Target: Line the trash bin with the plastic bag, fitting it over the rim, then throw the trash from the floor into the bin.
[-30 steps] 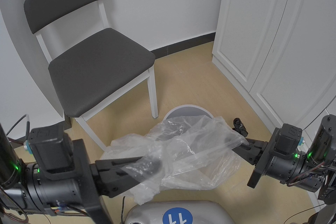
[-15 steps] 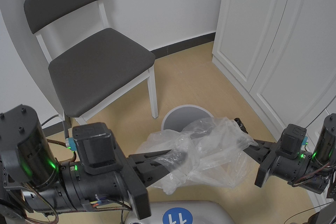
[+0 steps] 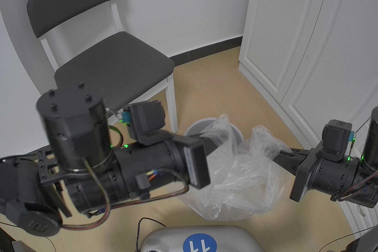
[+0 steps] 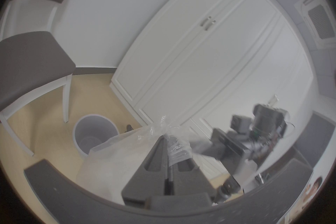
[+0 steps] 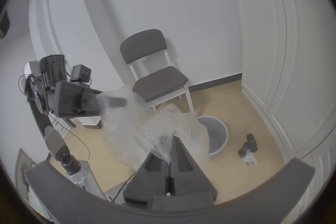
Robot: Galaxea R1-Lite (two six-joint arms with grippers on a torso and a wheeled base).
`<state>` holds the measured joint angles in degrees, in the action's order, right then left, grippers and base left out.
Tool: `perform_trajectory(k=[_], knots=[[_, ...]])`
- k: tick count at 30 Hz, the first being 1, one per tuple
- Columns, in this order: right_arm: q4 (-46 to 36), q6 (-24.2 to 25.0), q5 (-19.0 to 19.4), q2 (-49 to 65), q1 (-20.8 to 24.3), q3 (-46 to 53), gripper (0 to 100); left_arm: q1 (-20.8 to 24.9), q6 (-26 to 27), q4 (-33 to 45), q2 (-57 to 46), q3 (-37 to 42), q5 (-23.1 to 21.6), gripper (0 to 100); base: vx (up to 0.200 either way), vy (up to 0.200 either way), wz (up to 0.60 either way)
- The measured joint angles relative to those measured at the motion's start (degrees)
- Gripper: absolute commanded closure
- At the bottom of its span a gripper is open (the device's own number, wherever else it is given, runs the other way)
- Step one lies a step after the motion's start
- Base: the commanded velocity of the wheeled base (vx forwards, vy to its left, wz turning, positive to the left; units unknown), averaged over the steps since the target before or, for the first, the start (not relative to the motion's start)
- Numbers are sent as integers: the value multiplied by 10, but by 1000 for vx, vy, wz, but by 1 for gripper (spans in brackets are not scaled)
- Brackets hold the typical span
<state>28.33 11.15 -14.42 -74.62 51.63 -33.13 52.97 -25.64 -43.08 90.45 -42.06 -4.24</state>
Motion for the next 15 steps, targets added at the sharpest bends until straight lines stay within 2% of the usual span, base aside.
perform_trajectory(k=[7,15], knots=[[-1,38,3,-32,-21,-25,100,-24,-52,6,79,-86,65,100,0,0,0],[0,59,22,-66,-69,-44,100,-50,-66,8,126,-120,75,100,0,0,0]])
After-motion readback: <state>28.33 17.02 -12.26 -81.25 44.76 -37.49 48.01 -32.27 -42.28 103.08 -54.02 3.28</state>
